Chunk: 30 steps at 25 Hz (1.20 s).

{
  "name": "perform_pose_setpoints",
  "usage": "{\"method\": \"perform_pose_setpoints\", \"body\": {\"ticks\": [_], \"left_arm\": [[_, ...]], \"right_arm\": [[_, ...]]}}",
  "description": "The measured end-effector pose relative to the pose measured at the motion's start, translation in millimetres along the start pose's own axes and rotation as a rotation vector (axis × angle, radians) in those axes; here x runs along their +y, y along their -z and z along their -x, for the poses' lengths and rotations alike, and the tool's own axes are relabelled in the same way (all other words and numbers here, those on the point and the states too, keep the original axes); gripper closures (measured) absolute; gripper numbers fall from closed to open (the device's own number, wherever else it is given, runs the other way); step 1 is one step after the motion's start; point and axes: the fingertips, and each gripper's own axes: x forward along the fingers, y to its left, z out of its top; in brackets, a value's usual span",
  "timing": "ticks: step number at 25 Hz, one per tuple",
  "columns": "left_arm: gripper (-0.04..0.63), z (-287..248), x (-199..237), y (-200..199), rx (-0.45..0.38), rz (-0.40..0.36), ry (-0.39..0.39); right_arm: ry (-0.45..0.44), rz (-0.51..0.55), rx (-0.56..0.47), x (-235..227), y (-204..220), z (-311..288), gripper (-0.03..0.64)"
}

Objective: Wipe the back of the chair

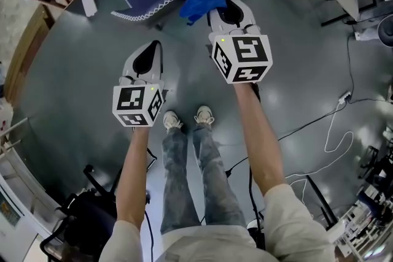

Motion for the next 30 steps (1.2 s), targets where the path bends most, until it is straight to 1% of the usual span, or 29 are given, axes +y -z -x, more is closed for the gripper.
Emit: {"method": "perform_pose_setpoints", "body": {"ticks": [5,21,25,30], "left_arm": [[0.591,-4.3,1.9,2.0,0.01,0.004,-0.005],[0.591,-22.6,22.3,11.2,0.042,0.034,-0.026],[0.591,-26.2,25.3,12.6,0.046,0.038,-0.023],[0.591,-25.3,29.0,11.4,0.049,0.03,-0.024]], "right_arm": [[-0.004,-0.026,0.039,-4.9,22.1,-10.7,0.575],[-0.053,-0.079,0.257,2.7,134.3,-73.3,0.575],[-0.052,-0.1,0.315,1.7,162.8,-86.8,0.575],[-0.053,-0.085,0.358,-0.5,177.1,-91.9,0.575]]}}
